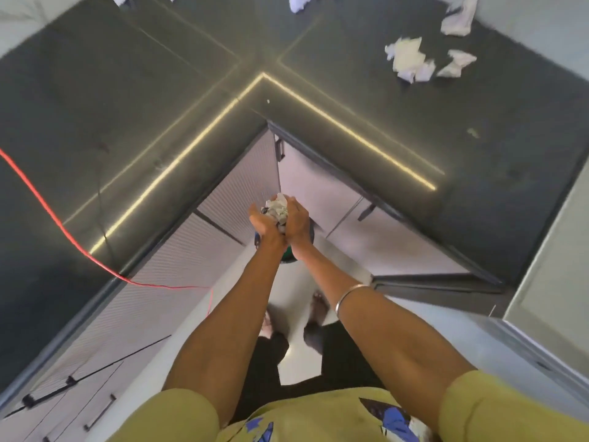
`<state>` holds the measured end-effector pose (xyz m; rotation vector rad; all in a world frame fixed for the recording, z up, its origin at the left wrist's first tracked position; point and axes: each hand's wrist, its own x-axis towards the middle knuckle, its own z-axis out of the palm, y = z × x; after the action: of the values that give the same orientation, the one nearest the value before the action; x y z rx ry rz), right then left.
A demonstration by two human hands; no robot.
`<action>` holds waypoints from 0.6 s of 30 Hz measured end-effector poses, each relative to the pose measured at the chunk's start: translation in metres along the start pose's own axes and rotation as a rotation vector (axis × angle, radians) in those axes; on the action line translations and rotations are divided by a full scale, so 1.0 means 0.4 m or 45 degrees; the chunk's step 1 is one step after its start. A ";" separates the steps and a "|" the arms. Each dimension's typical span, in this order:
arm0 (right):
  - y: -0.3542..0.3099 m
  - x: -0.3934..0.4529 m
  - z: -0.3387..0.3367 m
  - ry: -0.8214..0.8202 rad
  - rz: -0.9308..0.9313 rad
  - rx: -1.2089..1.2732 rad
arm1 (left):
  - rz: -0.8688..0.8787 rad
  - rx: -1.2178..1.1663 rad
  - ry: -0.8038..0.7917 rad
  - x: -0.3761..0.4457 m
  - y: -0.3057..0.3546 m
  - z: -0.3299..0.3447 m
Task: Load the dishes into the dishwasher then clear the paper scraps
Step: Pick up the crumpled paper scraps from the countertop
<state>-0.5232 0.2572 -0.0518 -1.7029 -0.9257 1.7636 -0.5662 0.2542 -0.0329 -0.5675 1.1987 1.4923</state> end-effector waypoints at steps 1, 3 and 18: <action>0.026 0.018 -0.003 0.041 0.025 0.018 | 0.004 -0.002 0.011 0.038 -0.010 -0.016; 0.092 0.064 -0.002 0.119 0.054 0.046 | 0.011 0.115 0.046 0.107 -0.049 -0.056; 0.706 0.543 -0.015 0.130 0.398 0.410 | -0.157 0.661 0.147 0.775 -0.397 -0.374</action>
<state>-0.5078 0.2447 -0.4075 -1.7702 -0.3190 1.8772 -0.5494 0.2417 -0.4114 -0.3673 1.5426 0.9975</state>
